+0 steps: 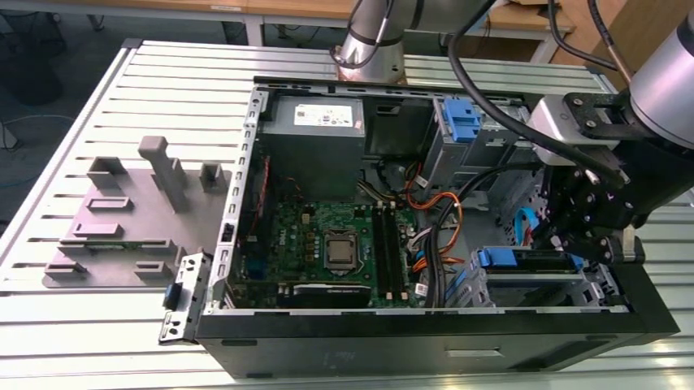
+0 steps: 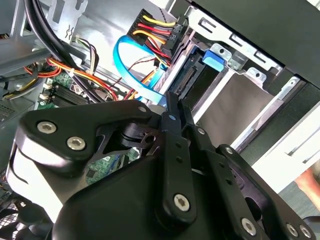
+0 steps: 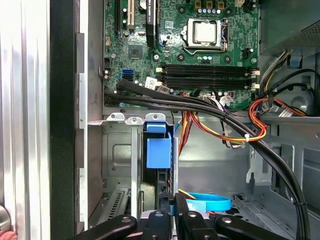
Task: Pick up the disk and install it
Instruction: 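Insert the first disk wire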
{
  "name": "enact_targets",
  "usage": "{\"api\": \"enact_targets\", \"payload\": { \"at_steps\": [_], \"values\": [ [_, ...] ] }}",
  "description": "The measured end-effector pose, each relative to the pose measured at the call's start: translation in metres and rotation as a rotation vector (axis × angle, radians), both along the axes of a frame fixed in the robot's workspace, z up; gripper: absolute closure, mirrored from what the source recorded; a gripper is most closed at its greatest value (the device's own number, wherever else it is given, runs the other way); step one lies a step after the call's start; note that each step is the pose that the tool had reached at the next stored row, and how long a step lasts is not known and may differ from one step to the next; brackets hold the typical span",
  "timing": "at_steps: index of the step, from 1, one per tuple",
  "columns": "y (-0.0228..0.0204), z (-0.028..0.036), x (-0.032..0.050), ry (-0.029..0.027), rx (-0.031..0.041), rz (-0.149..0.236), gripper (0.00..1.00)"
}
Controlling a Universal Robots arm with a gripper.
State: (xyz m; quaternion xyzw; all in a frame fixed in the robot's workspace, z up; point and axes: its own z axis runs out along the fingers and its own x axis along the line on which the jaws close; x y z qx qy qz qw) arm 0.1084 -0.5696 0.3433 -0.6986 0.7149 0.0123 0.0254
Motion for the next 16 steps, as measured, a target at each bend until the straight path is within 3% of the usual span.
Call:
{"api": "enact_targets", "payload": {
  "at_steps": [16],
  "values": [
    [-0.0015,-0.0020,0.0002,0.0000,-0.0009,-0.002,0.84]
  ]
}}
